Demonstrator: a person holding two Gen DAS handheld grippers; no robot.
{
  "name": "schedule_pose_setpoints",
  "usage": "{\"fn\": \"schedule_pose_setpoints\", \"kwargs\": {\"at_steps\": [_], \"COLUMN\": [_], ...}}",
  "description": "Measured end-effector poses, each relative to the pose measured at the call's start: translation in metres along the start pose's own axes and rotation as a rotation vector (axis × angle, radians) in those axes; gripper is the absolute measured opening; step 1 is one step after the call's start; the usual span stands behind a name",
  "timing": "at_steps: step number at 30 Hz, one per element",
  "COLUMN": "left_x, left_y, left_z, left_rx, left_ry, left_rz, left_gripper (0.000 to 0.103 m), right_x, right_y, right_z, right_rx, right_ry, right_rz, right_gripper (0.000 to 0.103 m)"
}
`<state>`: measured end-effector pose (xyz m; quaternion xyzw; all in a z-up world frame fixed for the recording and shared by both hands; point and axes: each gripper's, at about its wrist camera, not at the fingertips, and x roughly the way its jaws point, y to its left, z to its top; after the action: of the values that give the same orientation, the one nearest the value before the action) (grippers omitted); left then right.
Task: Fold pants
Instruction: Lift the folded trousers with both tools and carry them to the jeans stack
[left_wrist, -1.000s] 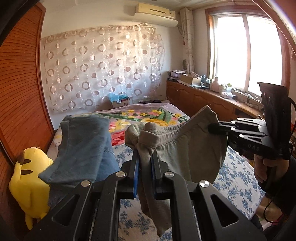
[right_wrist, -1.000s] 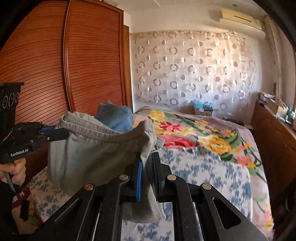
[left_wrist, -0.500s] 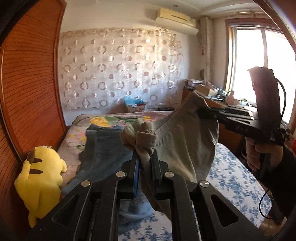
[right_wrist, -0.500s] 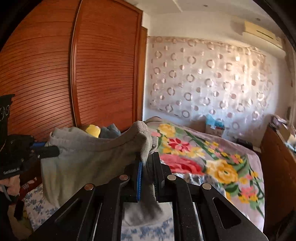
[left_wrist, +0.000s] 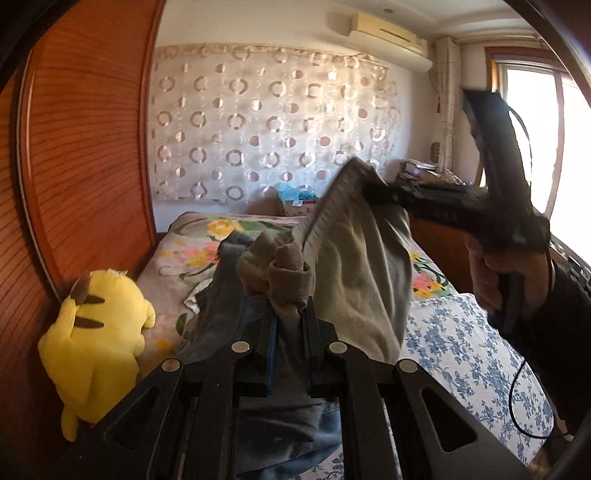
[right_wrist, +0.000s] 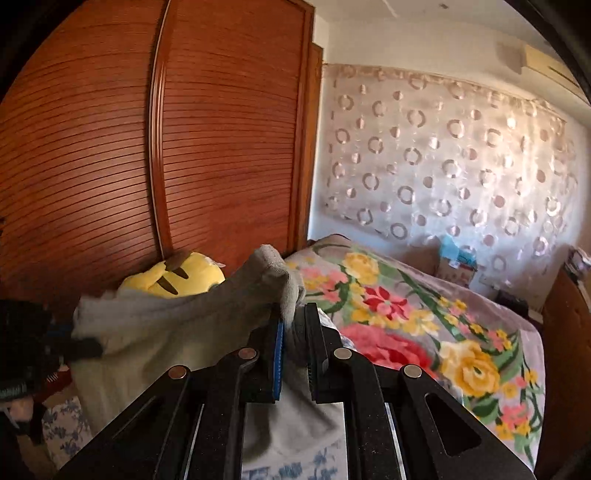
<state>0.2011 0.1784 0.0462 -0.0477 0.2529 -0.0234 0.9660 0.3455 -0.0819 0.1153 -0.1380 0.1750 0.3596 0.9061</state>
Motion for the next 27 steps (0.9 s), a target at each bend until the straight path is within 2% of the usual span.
{"fn": "schedule_pose_setpoints", "kwargs": {"at_steps": [7, 11, 14, 19, 24, 27], "left_x": [0.0, 0.0, 0.0, -0.021, -0.051, -0.063], "left_y": [0.023, 0.036, 0.039, 0.04, 0.048, 0.051], "left_z": [-0.01, -0.014, -0.01, 0.02, 0.049, 0.06], "left_rx": [-0.068, -0.101, -0.108, -0.103, -0.082, -0.055], "left_ry": [-0.002, 0.006, 0.005, -0.072, -0.14, -0.16], "left_rz": [0.031, 0.04, 0.022, 0.01, 0.032, 0.064], "left_gripper": [0.012, 0.012, 0.012, 0.011, 0.011, 0.011], "right_x": [0.054, 0.065, 0.056, 0.026, 0.005, -0.004], "right_y": [0.012, 0.01, 0.002, -0.004, 0.002, 0.0], "right_z": [0.021, 0.026, 0.03, 0.059, 0.088, 0.087], "right_rx": [-0.096, -0.093, -0.08, -0.092, -0.134, -0.127], "right_ry": [0.036, 0.047, 0.035, -0.046, -0.114, -0.139], "right_rz": [0.056, 0.096, 0.114, 0.117, 0.132, 0.157], "right_gripper": [0.01, 0.01, 0.01, 0.01, 0.01, 0.01]}}
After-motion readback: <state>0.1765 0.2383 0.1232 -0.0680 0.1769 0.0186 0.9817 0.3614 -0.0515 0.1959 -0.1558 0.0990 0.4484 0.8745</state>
